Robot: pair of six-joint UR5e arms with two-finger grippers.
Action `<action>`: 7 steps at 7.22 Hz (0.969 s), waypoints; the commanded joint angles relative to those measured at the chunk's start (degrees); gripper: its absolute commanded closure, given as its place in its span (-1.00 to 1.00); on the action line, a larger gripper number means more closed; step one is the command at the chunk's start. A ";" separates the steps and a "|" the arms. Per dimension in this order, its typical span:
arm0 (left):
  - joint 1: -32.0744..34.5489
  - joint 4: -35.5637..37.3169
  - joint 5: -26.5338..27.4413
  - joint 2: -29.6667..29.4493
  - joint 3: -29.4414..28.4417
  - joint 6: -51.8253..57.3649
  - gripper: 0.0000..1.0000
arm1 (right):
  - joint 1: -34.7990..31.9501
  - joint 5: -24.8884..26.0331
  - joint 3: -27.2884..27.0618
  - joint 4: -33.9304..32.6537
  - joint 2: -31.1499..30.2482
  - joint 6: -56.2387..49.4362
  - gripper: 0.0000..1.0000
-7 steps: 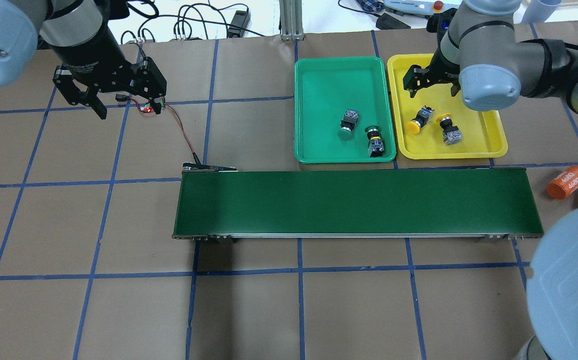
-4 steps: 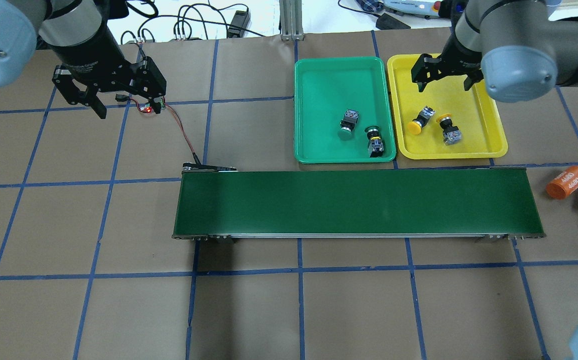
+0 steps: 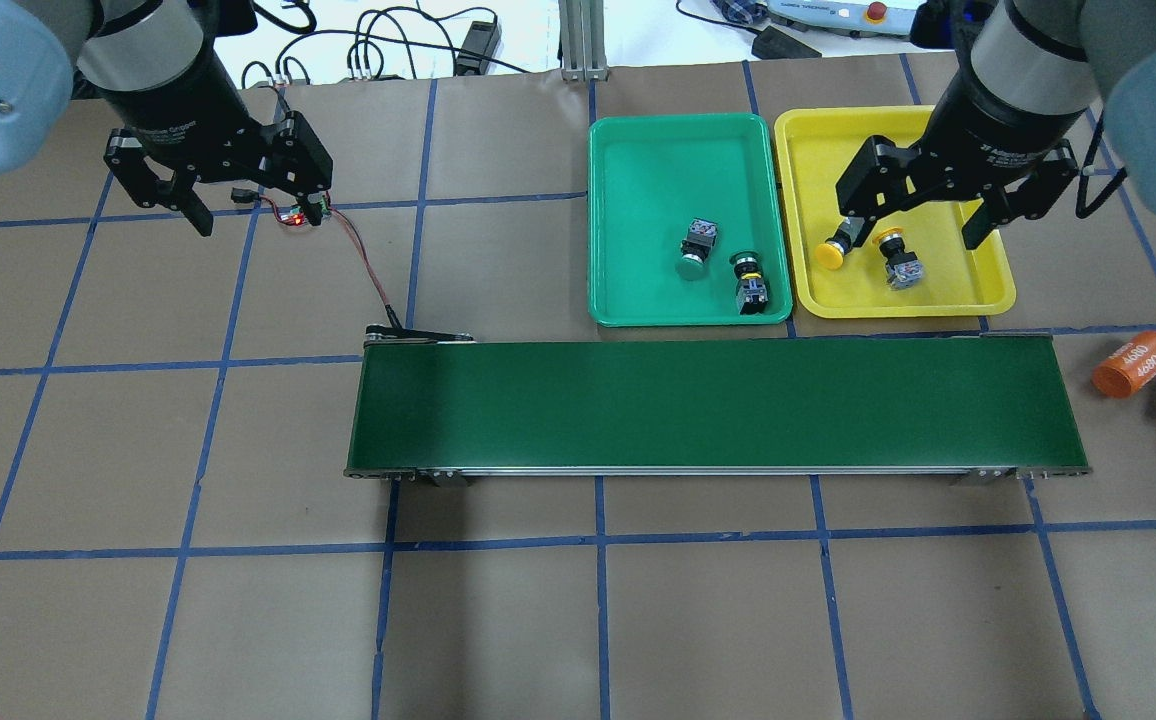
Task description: Sort buttons by color to trays
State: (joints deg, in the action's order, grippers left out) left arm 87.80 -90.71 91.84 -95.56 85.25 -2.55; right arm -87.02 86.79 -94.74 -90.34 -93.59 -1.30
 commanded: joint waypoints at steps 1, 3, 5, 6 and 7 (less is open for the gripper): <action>0.00 0.18 0.00 0.02 0.00 0.00 -1.00 | -5.52 0.12 -3.15 4.74 -4.49 2.95 -1.00; 0.00 0.18 0.00 0.02 0.00 0.00 -1.00 | -6.23 -0.04 -3.96 4.04 -5.03 6.89 -1.00; 0.00 0.27 0.00 0.02 0.09 0.00 -1.00 | -7.64 0.31 -3.52 3.60 -4.68 8.60 -1.00; 0.00 0.18 0.00 0.02 0.00 0.00 -1.00 | -6.42 0.66 -4.04 3.59 -4.68 6.16 -1.00; 0.00 0.27 0.00 -0.07 0.00 0.00 -1.00 | -3.71 1.62 -4.13 3.94 -4.76 4.74 -1.00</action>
State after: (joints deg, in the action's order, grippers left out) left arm 87.80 -90.49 91.85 -95.56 85.28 -2.55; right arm -93.09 87.56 -98.67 -86.61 -98.33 5.26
